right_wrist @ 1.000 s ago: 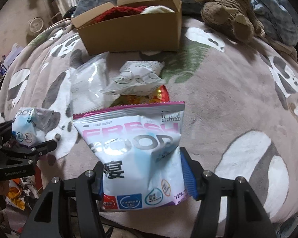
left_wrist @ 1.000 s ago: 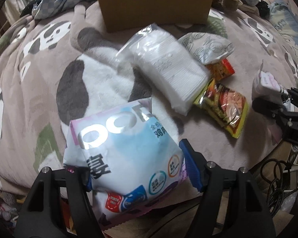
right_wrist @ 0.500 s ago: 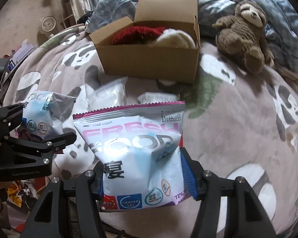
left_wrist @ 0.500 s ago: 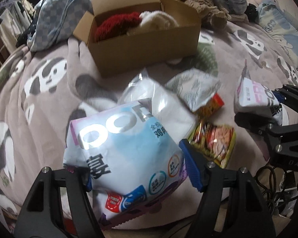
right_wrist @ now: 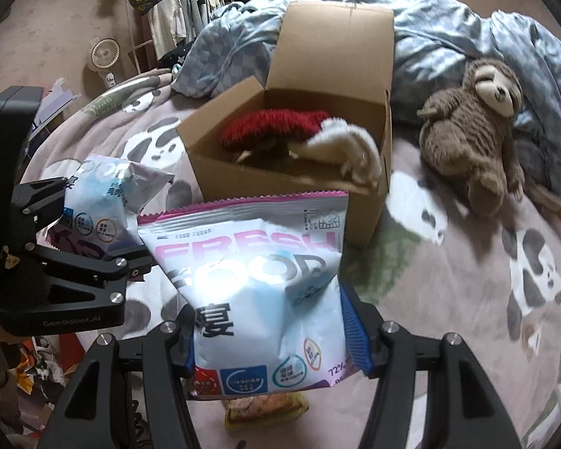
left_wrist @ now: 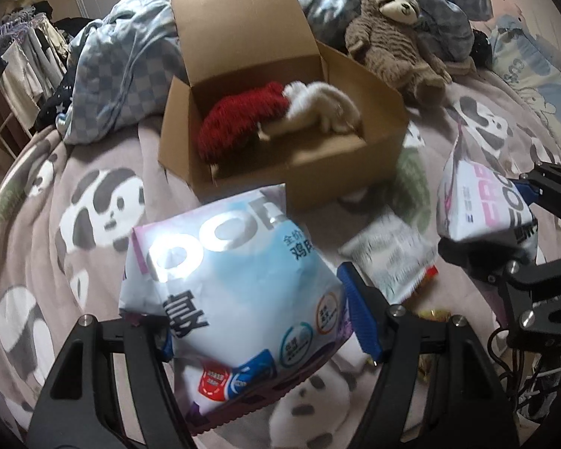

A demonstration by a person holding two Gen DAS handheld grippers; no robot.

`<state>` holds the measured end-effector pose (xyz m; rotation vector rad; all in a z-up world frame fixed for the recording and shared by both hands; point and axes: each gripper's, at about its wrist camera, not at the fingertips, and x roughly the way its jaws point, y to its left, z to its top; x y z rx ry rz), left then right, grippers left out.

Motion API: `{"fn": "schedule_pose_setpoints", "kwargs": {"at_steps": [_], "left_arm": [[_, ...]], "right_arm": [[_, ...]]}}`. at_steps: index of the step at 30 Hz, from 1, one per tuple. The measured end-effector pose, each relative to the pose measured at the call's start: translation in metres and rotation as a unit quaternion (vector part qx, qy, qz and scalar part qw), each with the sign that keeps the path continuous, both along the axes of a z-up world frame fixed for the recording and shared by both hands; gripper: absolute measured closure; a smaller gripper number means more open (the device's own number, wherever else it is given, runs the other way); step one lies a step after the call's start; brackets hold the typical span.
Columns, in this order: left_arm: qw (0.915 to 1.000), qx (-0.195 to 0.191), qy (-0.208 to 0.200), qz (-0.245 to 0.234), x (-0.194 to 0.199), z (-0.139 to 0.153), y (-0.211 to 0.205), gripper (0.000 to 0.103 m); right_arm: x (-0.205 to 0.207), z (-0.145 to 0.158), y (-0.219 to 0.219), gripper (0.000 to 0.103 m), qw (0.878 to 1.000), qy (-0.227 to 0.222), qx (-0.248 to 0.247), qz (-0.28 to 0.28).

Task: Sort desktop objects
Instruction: 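Lift both packets and carry them toward the cardboard box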

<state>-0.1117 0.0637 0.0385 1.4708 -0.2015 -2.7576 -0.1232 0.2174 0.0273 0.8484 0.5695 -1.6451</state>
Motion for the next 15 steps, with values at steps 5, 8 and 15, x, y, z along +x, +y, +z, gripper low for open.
{"fn": "schedule_pose_setpoints", "kwargs": {"at_steps": [5, 8, 15], "left_arm": [[0.9999, -0.001, 0.011, 0.003, -0.027, 0.012, -0.011, 0.033], [0.9997, -0.009, 0.022, 0.005, -0.043, 0.019, -0.016, 0.033], [0.9994, -0.011, 0.034, 0.002, -0.087, 0.029, -0.026, 0.033]], "right_arm": [[-0.011, 0.012, -0.025, 0.042, 1.0, -0.003, -0.012, 0.008], [-0.019, 0.018, -0.041, 0.042, 1.0, -0.007, -0.018, 0.012], [-0.041, 0.031, -0.078, 0.042, 0.999, -0.013, -0.029, 0.013]]}}
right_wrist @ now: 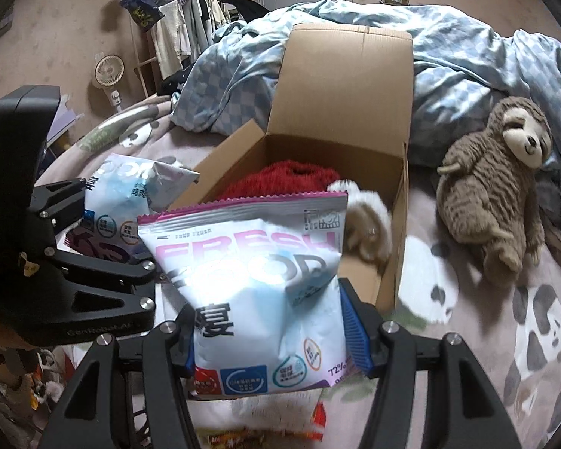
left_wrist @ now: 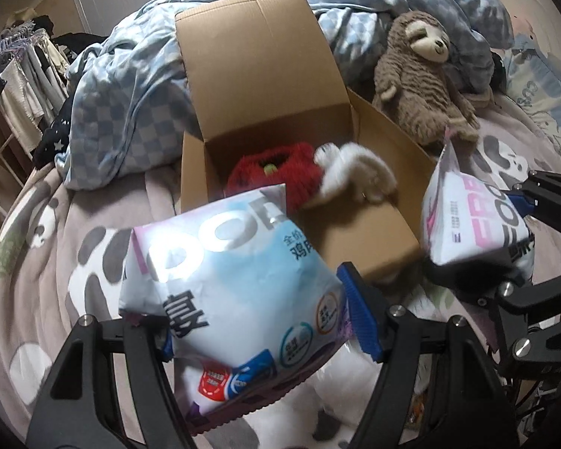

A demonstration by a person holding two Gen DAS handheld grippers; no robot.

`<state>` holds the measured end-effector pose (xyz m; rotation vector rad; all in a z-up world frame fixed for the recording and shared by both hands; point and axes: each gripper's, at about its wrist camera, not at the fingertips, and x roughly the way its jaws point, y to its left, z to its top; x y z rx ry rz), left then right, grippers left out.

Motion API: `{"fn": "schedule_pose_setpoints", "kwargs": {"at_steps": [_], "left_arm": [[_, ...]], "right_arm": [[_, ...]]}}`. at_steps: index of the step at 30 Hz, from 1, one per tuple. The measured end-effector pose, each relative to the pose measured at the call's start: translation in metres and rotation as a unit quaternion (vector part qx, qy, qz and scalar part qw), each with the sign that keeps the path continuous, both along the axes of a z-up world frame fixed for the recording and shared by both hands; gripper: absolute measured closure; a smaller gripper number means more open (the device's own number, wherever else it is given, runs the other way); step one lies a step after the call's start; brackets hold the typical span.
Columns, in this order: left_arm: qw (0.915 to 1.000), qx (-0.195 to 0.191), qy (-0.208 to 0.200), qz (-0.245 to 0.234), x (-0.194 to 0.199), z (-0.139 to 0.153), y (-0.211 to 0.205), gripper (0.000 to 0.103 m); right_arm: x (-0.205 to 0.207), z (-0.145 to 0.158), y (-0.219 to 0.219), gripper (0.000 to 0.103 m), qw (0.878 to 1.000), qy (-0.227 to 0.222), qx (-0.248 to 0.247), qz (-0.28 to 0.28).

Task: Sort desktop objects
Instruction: 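Lift both packets and carry them toward the cardboard box, then lower both packets into the box and open both tools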

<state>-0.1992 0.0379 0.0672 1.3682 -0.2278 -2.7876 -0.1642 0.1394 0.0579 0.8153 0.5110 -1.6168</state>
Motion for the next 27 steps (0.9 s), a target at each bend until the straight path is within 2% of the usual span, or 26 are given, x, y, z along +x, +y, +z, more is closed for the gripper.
{"fn": "schedule_pose_setpoints", "kwargs": {"at_steps": [6, 13, 17, 23, 27], "left_arm": [[1.0, 0.002, 0.004, 0.004, -0.042, 0.002, -0.013, 0.033], [0.9997, 0.019, -0.007, 0.012, -0.088, -0.009, -0.031, 0.033], [0.9991, 0.034, -0.023, 0.006, -0.11, -0.02, -0.039, 0.033], [0.9984, 0.024, -0.05, 0.012, -0.146, -0.04, -0.041, 0.033], [0.9974, 0.034, -0.063, 0.013, -0.164, -0.053, -0.044, 0.033]], "right_arm": [[-0.024, 0.004, -0.036, 0.042, 1.0, -0.002, -0.001, -0.004], [-0.049, 0.001, -0.086, 0.042, 1.0, 0.005, 0.016, -0.01], [-0.061, -0.004, -0.109, 0.042, 1.0, 0.011, 0.028, -0.01], [-0.082, -0.014, -0.14, 0.042, 0.998, 0.017, 0.052, -0.02], [-0.096, -0.026, -0.159, 0.042, 0.997, 0.019, 0.069, -0.027]]}}
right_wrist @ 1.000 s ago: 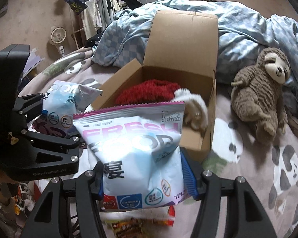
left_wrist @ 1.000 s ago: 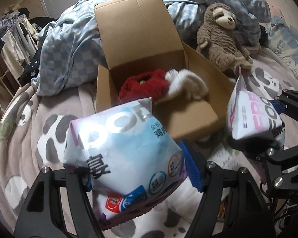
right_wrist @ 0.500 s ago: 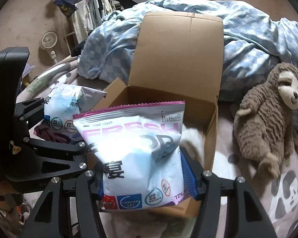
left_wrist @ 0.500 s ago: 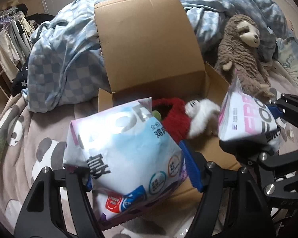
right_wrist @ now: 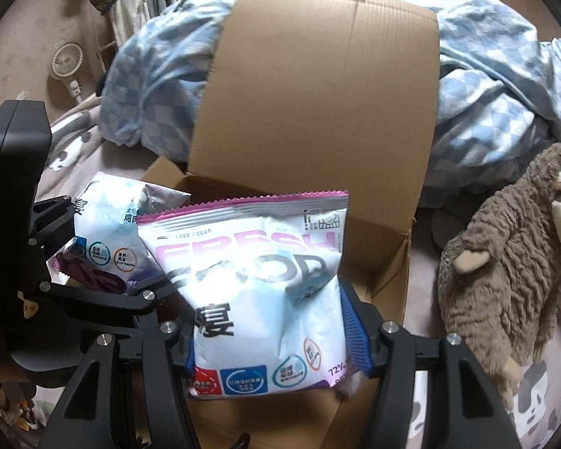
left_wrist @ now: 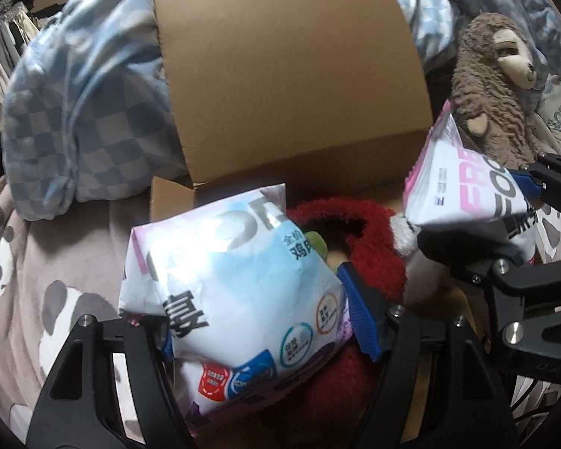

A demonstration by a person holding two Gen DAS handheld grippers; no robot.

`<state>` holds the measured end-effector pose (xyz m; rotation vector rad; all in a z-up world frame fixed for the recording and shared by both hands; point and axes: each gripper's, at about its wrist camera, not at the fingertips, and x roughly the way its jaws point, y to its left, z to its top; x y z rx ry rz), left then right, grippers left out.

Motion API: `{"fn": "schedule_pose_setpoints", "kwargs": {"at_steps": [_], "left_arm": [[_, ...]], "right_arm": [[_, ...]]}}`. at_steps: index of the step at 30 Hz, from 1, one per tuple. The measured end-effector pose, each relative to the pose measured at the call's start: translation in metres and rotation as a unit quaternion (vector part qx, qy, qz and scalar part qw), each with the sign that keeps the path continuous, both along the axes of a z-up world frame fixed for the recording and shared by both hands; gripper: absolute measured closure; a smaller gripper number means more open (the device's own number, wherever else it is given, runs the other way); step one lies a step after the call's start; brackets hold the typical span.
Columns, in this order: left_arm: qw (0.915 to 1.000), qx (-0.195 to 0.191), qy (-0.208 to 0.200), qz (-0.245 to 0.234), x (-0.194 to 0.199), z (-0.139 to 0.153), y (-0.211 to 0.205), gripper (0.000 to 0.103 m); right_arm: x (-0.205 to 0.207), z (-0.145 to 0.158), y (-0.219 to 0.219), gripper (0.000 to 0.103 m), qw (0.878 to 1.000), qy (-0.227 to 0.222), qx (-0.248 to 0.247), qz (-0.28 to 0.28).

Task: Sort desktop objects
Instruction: 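Lower both packets into the box and open both tools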

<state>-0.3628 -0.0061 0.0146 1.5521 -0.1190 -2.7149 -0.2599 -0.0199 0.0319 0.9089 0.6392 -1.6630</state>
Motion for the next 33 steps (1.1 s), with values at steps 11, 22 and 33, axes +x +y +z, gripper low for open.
{"fn": "schedule_pose_setpoints", "kwargs": {"at_steps": [11, 22, 33], "left_arm": [[0.9986, 0.01, -0.049, -0.017, -0.019, -0.02, 0.009, 0.024], [0.9991, -0.014, -0.028, -0.028, 0.014, 0.013, 0.039, 0.02], [0.9991, -0.032, 0.007, -0.026, 0.065, 0.074, 0.051, 0.017]], "right_arm": [[-0.02, -0.021, -0.015, 0.035, 0.999, 0.013, 0.027, -0.022], [-0.003, 0.023, 0.024, 0.022, 0.997, 0.072, -0.006, -0.042], [0.026, 0.074, 0.063, 0.022, 0.997, 0.065, -0.027, -0.036]]}}
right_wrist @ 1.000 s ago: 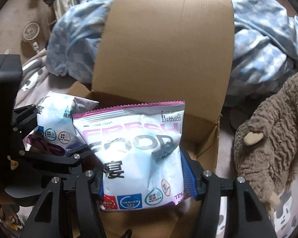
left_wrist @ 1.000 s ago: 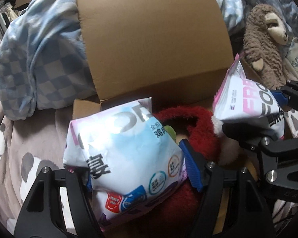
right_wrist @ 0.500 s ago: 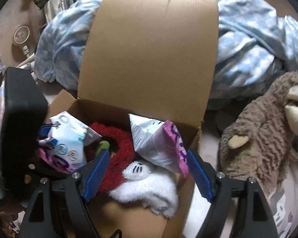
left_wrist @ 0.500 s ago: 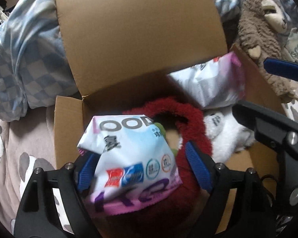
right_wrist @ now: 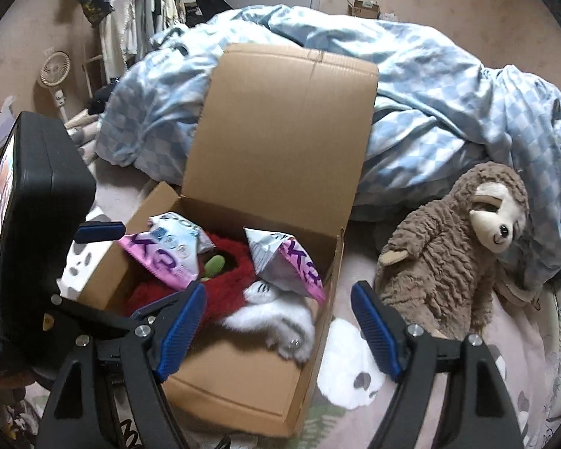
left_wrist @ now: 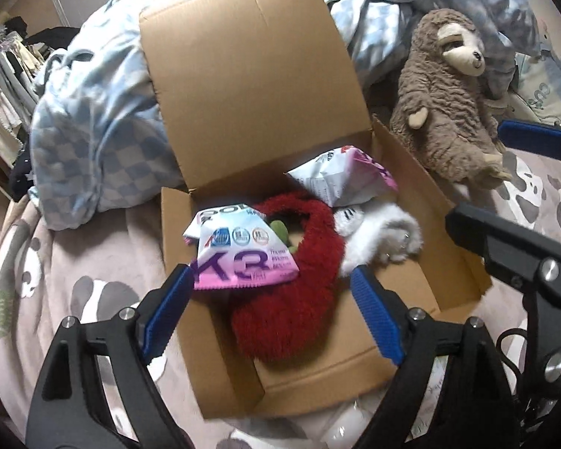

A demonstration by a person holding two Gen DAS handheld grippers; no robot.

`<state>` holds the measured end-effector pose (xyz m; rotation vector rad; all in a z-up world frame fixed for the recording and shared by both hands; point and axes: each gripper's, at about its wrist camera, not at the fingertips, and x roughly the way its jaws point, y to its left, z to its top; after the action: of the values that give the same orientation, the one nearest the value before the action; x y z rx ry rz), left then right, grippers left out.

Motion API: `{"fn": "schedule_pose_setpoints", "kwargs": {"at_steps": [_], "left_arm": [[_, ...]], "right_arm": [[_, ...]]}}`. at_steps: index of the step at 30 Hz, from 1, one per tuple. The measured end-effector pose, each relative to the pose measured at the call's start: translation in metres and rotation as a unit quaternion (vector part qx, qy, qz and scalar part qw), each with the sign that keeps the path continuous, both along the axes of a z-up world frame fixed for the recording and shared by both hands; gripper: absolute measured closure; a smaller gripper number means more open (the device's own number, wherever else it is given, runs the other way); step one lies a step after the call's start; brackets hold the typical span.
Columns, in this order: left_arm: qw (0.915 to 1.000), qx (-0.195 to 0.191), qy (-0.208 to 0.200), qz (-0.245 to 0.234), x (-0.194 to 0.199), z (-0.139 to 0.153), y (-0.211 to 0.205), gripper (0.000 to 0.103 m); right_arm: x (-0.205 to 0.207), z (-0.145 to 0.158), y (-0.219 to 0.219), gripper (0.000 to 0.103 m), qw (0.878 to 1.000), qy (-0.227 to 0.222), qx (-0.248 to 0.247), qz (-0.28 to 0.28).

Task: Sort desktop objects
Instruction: 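Lower both packets into the box and open both tools, then withdraw both tools from the box toward the remaining packets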

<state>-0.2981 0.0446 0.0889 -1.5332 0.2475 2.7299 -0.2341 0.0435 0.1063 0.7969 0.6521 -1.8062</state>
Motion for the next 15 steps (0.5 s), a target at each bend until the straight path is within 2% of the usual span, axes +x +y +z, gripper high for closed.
{"fn": "schedule_pose_setpoints", "kwargs": {"at_steps": [8, 15], "left_arm": [[0.9999, -0.012, 0.007, -0.002, 0.042, 0.005, 0.014, 0.015], [0.9999, -0.013, -0.004, -0.002, 0.078, -0.007, 0.024, 0.015]], "right_arm": [[0.021, 0.006, 0.041, 0.022, 1.0, -0.009, -0.001, -0.002], [0.038, -0.003, 0.075, 0.022, 1.0, -0.014, 0.006, -0.003]]}}
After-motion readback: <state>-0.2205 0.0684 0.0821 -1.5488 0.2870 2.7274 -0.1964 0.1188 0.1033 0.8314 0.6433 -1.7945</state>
